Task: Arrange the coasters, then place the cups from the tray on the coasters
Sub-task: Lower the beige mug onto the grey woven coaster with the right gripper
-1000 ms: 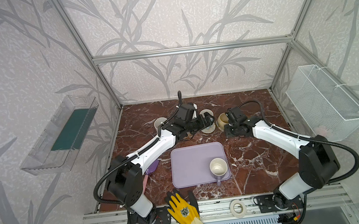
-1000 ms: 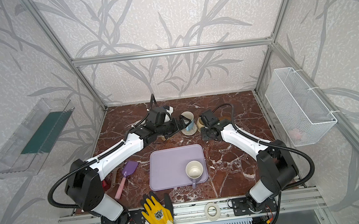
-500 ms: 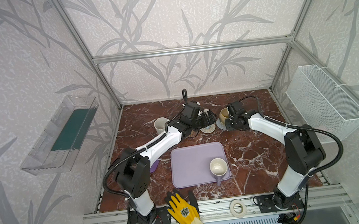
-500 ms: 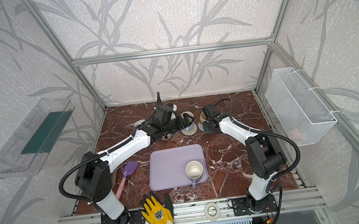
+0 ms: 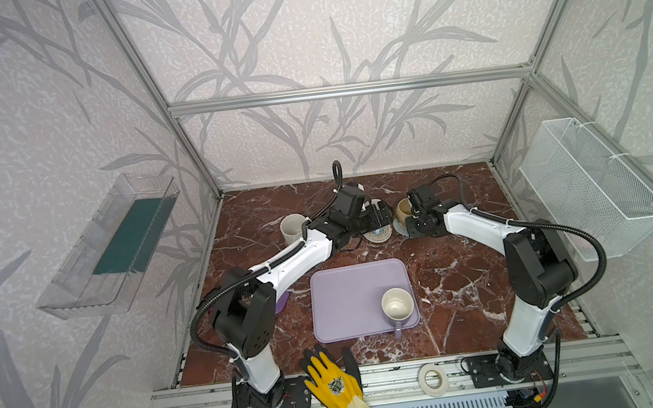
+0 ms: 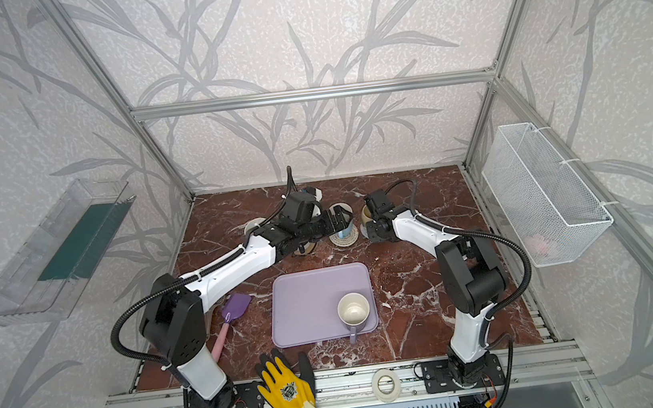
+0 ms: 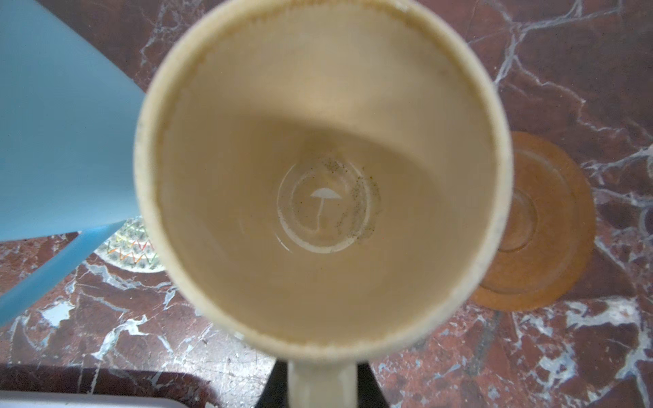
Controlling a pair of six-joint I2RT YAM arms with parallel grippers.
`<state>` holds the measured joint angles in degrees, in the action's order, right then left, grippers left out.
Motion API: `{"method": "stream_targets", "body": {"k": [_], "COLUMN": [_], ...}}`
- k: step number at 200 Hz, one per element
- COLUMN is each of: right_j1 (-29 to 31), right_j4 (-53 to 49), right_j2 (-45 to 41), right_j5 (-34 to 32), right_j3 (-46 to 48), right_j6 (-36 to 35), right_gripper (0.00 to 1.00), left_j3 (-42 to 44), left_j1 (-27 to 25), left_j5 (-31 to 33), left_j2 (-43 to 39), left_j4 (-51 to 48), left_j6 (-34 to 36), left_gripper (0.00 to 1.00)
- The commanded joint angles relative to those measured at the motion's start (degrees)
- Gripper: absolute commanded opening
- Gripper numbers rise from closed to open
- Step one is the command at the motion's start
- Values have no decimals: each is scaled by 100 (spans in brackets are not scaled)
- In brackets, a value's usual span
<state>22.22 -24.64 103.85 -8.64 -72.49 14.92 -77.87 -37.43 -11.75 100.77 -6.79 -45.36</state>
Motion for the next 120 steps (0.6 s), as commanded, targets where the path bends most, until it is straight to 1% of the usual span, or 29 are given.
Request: {"method": "stream_targets", "body": {"k": [1, 20, 47, 78, 102, 120], "right_j1": [-23, -24, -16, -16, -7, -7], "right_j4": [457, 347, 401, 394, 545, 477], "right_j2": [-48, 3, 16, 58, -32, 50], "right_j5": [-143, -173, -199, -61, -26, 46], "right_j3": [-219, -251, -57, 87, 373, 368], "right_j6": [-26, 26, 80, 185, 279, 252], "right_gripper": [0, 0, 0, 0, 0, 0], "left_j3": [-175, -173, -151, -167, -159, -157], "left_j1": [-23, -19, -20, -20, -19, -19], "left_j5": [107, 80, 60, 0, 15, -17], "left_j2": [97, 144, 175, 193, 194, 207], "left_j4": [117, 121, 148, 187, 188, 195], "left_j6": [98, 73, 37, 1, -8, -25], "left_gripper": [99, 99, 99, 99, 99, 98]}}
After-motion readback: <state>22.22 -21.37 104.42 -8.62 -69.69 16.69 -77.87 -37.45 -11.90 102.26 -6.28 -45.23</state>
